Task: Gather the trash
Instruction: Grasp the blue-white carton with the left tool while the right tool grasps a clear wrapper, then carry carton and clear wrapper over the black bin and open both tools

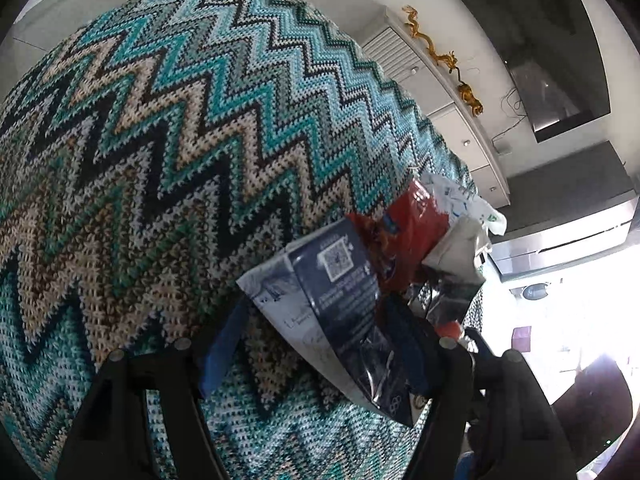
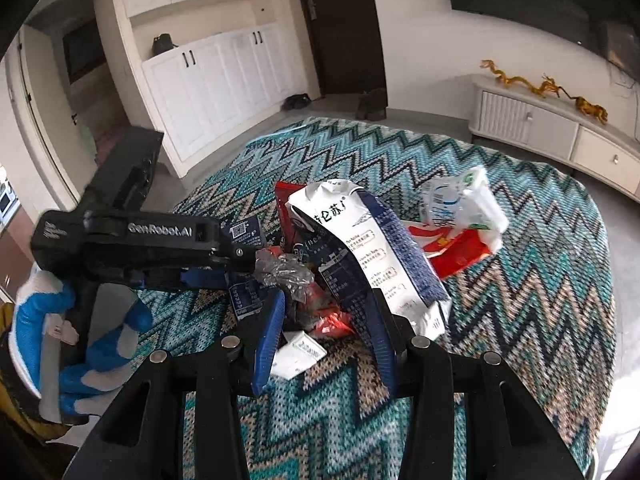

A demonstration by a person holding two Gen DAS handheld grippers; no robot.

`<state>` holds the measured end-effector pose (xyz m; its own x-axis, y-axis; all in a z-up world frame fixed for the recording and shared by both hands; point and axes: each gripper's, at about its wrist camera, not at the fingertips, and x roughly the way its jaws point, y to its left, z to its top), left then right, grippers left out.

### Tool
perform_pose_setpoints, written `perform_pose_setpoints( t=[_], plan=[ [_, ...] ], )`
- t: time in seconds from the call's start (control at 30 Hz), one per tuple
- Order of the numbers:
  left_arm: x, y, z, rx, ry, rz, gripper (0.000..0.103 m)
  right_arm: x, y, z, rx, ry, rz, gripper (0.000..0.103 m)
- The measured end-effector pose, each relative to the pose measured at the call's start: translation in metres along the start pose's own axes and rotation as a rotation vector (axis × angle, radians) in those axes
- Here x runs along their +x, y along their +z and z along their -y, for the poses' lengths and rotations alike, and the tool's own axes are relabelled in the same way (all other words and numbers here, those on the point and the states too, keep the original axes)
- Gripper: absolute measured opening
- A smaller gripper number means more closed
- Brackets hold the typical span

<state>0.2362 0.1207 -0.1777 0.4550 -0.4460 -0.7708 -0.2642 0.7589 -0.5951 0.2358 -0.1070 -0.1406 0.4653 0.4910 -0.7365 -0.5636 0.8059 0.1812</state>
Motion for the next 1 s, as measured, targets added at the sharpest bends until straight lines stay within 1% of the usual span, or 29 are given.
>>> perform_pose_setpoints(
  t=[0.13,0.17,0.23,0.27,0.3,0.37,0.5,0.67,0.83,1.0],
  plan=[
    [0.002,0.004,-0.005,-0.034,-0.018,0.008,0.06,0.011,0.003,0.001,0.005,0.009,-0.004,0.04],
    [0.001,0.004,-0.007,-0.039,-0.024,0.011,0.056,0.014,0.004,0.002,0.011,0.012,-0.007,0.039],
    [-0.003,0.003,-0.008,-0.04,-0.043,0.021,0.051,0.018,0.004,0.003,0.014,0.014,-0.014,0.027],
    [-0.005,0.002,-0.008,-0.039,-0.054,0.025,0.041,0.019,0.004,0.002,0.011,0.011,-0.015,0.026],
    [-0.007,0.001,-0.008,-0.035,-0.078,0.027,0.035,0.018,0.005,0.002,0.009,0.01,-0.013,0.024],
    [-0.012,-0.002,-0.007,-0.027,-0.086,0.032,0.031,0.016,0.005,0.002,0.011,0.01,-0.008,0.022],
    [-0.021,-0.01,-0.01,-0.031,-0.118,0.036,0.03,0.001,0.003,0.0,0.019,0.009,0.018,0.02],
    [-0.049,-0.022,-0.013,-0.015,-0.149,0.063,0.03,-0.028,0.0,-0.006,0.023,0.011,0.059,0.019],
    [-0.09,-0.035,-0.007,0.027,-0.169,0.121,0.029,-0.066,-0.005,-0.012,0.034,0.001,0.121,0.019],
    [-0.13,-0.048,0.009,0.092,-0.187,0.177,0.029,-0.113,-0.014,-0.015,0.05,-0.028,0.196,0.02]
  ],
)
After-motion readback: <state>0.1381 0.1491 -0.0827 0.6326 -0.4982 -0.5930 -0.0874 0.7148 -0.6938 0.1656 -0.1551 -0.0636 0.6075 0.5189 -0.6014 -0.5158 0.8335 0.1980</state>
